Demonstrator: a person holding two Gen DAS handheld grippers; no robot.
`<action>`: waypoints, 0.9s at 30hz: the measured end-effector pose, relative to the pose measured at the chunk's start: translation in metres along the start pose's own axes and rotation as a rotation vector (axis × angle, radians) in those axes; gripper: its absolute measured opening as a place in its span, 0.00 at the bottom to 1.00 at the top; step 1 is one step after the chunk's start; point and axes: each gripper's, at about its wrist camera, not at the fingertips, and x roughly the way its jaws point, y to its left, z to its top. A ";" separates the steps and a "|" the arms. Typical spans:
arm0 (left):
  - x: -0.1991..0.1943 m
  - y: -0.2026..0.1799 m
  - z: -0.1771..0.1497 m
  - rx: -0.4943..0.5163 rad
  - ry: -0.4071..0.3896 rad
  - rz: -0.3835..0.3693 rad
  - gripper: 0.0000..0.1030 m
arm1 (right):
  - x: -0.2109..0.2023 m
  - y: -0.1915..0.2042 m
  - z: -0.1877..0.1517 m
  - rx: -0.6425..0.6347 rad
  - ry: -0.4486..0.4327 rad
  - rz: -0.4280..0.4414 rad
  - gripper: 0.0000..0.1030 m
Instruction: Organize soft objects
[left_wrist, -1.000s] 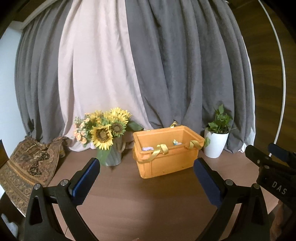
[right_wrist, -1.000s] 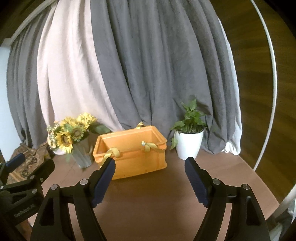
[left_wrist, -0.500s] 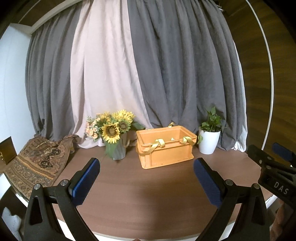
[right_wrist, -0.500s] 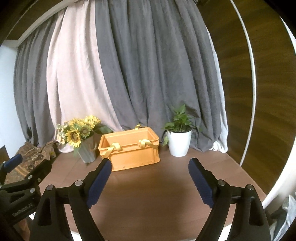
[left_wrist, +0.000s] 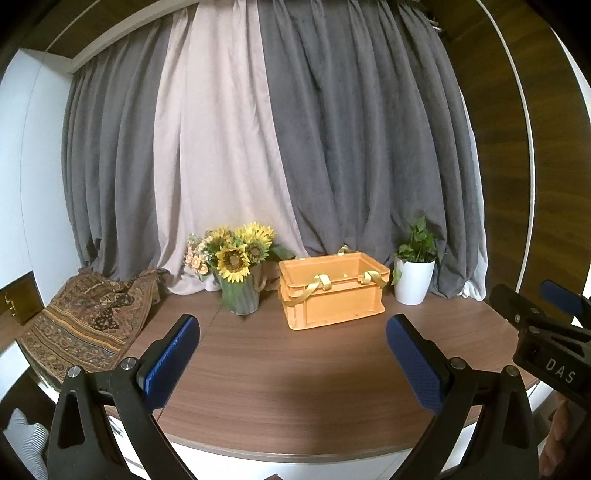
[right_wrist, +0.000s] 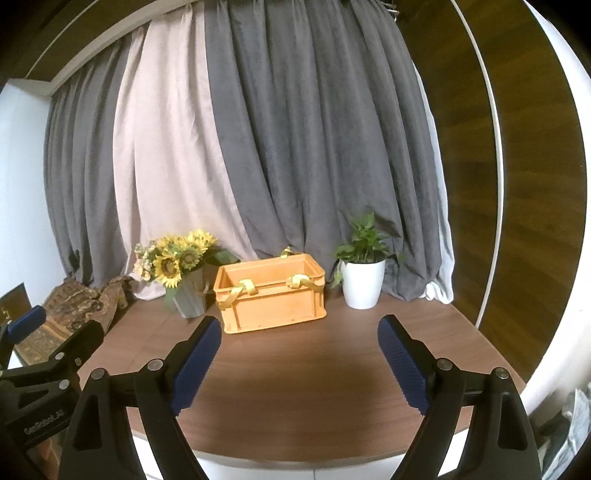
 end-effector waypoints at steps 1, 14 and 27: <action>-0.001 0.000 0.000 -0.001 -0.001 -0.001 1.00 | -0.003 0.000 0.000 -0.001 -0.004 0.001 0.85; -0.010 -0.005 -0.002 -0.001 -0.003 -0.003 1.00 | -0.016 -0.004 -0.003 0.001 -0.015 -0.006 0.85; -0.012 -0.007 0.000 0.006 -0.012 -0.006 1.00 | -0.019 -0.008 -0.004 0.008 -0.018 -0.015 0.85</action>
